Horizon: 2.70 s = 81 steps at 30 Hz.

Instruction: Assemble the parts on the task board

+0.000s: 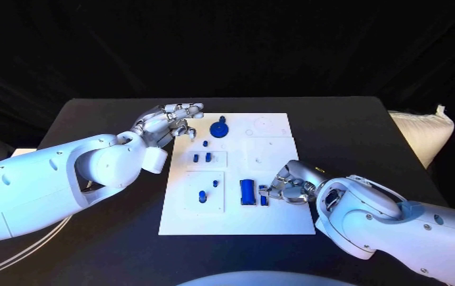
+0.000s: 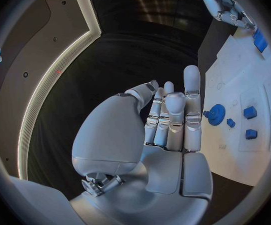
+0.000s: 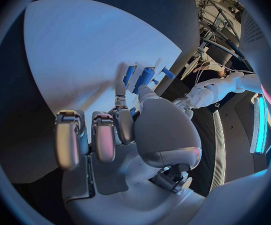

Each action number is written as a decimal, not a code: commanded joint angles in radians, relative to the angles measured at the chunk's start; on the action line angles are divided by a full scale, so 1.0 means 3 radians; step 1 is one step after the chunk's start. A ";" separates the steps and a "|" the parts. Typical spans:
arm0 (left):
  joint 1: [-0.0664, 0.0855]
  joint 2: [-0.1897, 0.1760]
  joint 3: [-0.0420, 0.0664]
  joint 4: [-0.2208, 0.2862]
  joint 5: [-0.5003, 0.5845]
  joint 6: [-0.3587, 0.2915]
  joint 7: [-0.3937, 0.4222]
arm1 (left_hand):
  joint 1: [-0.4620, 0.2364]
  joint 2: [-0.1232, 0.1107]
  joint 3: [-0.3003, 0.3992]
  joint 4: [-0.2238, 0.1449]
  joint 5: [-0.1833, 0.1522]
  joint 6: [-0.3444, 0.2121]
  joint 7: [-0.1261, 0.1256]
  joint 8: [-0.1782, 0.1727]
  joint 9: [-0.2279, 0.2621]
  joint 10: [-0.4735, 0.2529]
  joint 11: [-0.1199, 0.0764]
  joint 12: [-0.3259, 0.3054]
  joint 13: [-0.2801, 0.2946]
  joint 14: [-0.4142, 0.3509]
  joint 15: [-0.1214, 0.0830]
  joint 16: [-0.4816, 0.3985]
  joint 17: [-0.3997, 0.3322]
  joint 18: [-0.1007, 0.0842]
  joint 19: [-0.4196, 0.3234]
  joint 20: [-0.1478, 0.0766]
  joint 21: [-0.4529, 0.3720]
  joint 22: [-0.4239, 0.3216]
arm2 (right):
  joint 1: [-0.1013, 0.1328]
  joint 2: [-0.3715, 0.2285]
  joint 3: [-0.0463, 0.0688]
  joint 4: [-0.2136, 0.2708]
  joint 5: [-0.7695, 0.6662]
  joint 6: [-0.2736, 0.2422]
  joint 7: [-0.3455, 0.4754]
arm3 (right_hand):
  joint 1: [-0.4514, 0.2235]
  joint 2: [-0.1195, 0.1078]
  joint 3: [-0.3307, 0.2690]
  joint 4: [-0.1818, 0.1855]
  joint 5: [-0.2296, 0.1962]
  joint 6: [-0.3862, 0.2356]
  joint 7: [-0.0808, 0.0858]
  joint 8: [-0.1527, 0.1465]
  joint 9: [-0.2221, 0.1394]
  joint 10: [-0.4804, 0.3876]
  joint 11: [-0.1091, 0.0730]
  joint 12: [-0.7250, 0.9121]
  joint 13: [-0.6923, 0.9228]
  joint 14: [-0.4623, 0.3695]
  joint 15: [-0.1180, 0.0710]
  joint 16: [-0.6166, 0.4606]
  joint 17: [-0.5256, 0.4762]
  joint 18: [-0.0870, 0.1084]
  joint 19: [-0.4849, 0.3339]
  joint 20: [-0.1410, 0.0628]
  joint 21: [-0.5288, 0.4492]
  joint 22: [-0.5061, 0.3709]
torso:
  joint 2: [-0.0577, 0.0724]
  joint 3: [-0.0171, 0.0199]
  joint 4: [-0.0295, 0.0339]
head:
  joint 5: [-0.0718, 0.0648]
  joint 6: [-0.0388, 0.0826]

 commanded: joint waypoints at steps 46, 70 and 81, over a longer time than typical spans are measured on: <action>-0.0185 0.0696 0.0030 -0.1099 0.0139 -0.0558 0.0451 | -0.2050 0.0329 -0.0764 -0.0055 -0.0209 -0.1576 -0.0232 -0.0458 -0.0226 -0.1686 -0.0044 -0.0854 -0.0395 -0.2548 0.0205 -0.3382 -0.2181 -0.0208 -0.2743 0.0087 -0.1811 -0.1788 | 0.0523 0.0895 0.0061 -0.2186 0.4088 -0.0118 0.3140 | -0.1058 0.0188 -0.0029 -0.0640 -0.0311 -0.2137 0.0177 -0.0521 -0.1168 -0.2851 0.0354 -0.4336 -0.4358 -0.2709 0.0330 -0.5173 -0.4039 0.0261 -0.2874 0.0331 -0.4938 -0.3928 | -0.0501 0.0022 -0.0027 | 0.0024 0.0598; -0.0427 0.0528 0.0205 -0.0171 -0.0529 -0.2112 0.0651 | -0.3587 0.0329 -0.1221 -0.0055 -0.0460 -0.2715 -0.0594 -0.0458 -0.0226 -0.2851 -0.0338 -0.1149 -0.0395 -0.3593 -0.0054 -0.3960 -0.2181 -0.0570 -0.3565 -0.0386 -0.2150 -0.2229 | 0.0473 0.0765 -0.0049 -0.1254 0.4691 -0.1238 0.3706 | -0.2782 0.0188 -0.0029 -0.0879 -0.0613 -0.3238 -0.0163 -0.0521 -0.1168 -0.4127 0.0106 -0.4336 -0.4358 -0.4078 0.0330 -0.5173 -0.4358 -0.0097 -0.4138 -0.0012 -0.4938 -0.4358 | -0.0517 0.0040 -0.0018 | 0.0044 0.0616; -0.0427 0.0528 0.0205 -0.0171 -0.0529 -0.2112 0.0651 | -0.3922 0.0329 -0.1490 -0.0055 -0.0460 -0.2964 -0.0594 -0.0458 -0.0226 -0.3106 -0.0338 -0.1149 -0.0395 -0.3820 -0.0054 -0.3960 -0.2181 -0.0570 -0.3739 -0.0386 -0.2150 -0.2489 | 0.0473 0.0765 -0.0049 -0.1254 0.4691 -0.1238 0.3706 | -0.3157 0.0188 -0.0029 -0.0879 -0.0613 -0.3480 -0.0163 -0.0521 -0.1168 -0.4404 0.0106 -0.4336 -0.4358 -0.4378 0.0330 -0.5173 -0.4358 -0.0097 -0.4415 -0.0012 -0.4938 -0.4358 | -0.0517 0.0040 -0.0018 | 0.0044 0.0616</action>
